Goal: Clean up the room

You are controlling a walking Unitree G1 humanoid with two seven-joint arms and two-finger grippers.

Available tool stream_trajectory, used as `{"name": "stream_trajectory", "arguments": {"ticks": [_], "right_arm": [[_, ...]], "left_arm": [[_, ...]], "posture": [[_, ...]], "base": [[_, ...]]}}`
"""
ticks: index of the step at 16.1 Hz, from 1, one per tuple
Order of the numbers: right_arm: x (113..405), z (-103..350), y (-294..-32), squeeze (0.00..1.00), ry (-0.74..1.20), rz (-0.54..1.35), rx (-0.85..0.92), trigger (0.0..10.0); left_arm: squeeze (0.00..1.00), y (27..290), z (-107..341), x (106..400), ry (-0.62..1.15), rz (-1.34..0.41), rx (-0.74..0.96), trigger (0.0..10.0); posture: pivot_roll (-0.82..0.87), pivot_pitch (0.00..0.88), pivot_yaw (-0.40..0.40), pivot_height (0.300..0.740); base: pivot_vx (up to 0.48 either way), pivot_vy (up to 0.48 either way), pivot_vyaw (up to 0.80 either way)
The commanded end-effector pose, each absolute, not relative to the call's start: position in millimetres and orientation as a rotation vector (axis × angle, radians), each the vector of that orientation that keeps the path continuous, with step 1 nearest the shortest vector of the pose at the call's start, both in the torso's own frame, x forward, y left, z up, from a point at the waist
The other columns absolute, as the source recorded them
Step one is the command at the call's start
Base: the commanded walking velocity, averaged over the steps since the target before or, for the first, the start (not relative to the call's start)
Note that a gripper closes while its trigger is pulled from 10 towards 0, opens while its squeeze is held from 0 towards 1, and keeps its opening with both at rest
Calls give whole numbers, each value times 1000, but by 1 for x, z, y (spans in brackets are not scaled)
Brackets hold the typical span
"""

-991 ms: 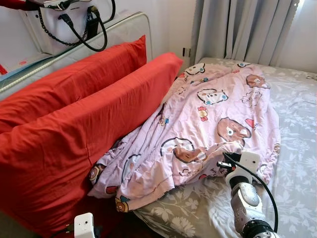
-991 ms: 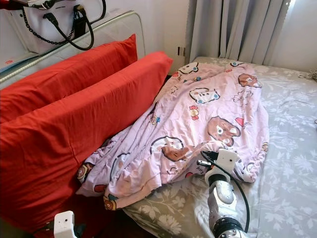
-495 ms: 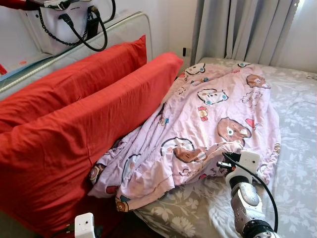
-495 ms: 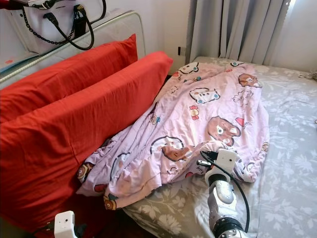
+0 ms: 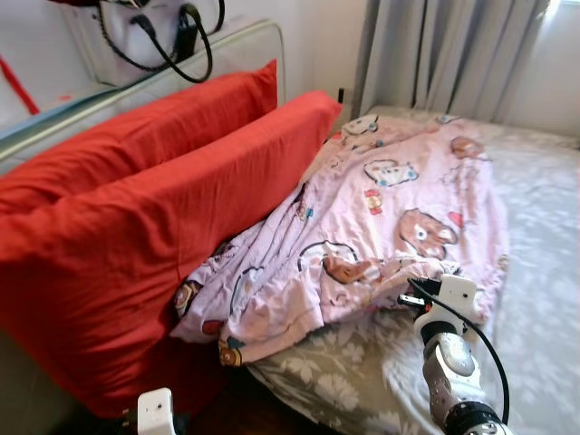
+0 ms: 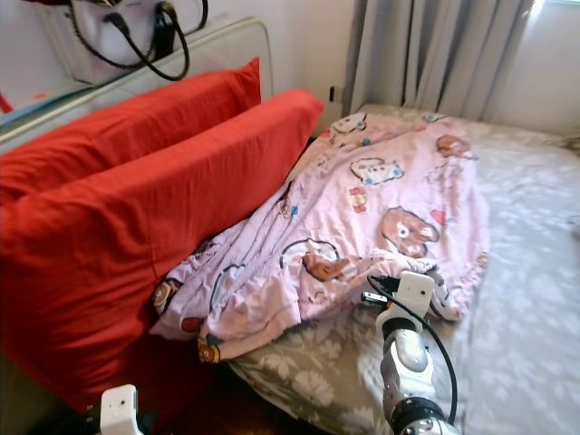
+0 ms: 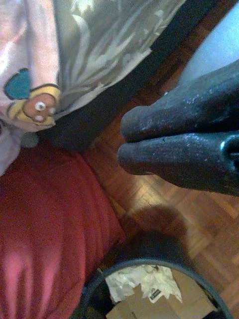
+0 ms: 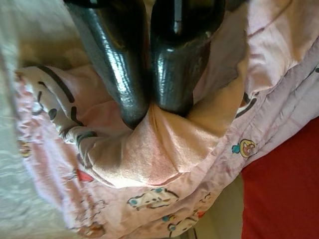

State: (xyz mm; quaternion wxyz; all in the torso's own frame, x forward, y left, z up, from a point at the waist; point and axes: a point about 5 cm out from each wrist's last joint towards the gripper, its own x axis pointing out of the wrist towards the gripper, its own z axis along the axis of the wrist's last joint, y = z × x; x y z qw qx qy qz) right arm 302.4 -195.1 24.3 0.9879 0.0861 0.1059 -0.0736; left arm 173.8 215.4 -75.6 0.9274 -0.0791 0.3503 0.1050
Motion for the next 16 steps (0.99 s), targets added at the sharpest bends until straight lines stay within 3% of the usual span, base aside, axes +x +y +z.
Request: {"name": "stream_trajectory", "arguments": {"ticks": [1, 7, 16], "right_arm": [[305, 28, -195, 0, 195, -157, 162, 10000], [304, 38, -225, 0, 138, -341, 84, 10000], [305, 45, -223, 0, 96, -328, 40, 10000]], "left_arm": [[0, 218, -75, 173, 720, 214, -148, 10000], [0, 219, -76, 172, 722, 210, -145, 10000], [0, 217, -76, 173, 725, 206, -141, 10000]], "posture": [[68, 0, 38, 740], [68, 0, 40, 740], [63, 0, 40, 740]], "base": [[-285, 0, 0], [-286, 0, 0], [-254, 0, 0]]}}
